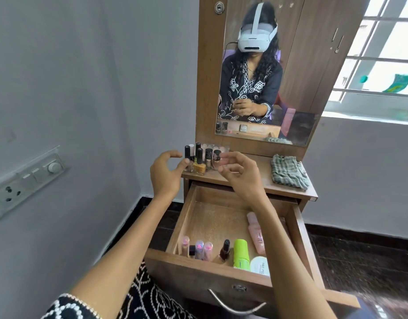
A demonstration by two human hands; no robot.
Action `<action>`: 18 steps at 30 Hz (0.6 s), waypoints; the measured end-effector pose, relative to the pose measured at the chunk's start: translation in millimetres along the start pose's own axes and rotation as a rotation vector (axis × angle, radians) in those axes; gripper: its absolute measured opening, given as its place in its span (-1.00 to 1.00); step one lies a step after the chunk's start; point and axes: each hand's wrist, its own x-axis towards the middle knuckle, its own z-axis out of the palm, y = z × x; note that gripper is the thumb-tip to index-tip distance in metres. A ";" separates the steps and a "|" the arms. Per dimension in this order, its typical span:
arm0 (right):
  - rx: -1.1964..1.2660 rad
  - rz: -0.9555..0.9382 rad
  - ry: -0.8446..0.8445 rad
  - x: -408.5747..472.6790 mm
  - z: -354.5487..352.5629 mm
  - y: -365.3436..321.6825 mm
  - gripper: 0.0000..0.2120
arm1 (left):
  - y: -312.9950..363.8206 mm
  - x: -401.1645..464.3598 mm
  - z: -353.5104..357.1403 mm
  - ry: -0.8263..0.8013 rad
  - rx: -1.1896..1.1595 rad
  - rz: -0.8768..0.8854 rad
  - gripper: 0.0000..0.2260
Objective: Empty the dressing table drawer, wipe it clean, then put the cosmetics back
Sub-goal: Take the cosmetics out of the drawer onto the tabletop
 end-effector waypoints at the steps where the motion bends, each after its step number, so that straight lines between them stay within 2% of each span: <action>1: -0.019 0.005 -0.032 -5.3 -0.9 -2.2 -0.72 | 4.2 -4.5 -3.7 -0.059 0.001 0.010 -0.90; 4: -0.066 0.055 -0.129 -28.0 0.5 -5.8 -0.76 | 10.3 -23.9 -9.1 -0.289 0.068 0.002 -0.92; 10: -0.216 0.170 -0.294 -73.2 16.1 8.7 -0.71 | 7.9 -71.2 -13.0 -0.734 0.486 0.000 -0.79; 14: -0.362 0.224 -0.303 -91.7 23.6 23.0 -0.65 | 1.2 -95.0 -23.1 -0.840 0.730 0.133 -0.62; 18: -0.471 0.267 -0.298 -107.3 30.5 37.6 -0.57 | -5.6 -107.5 -29.7 -0.830 0.719 0.130 -0.52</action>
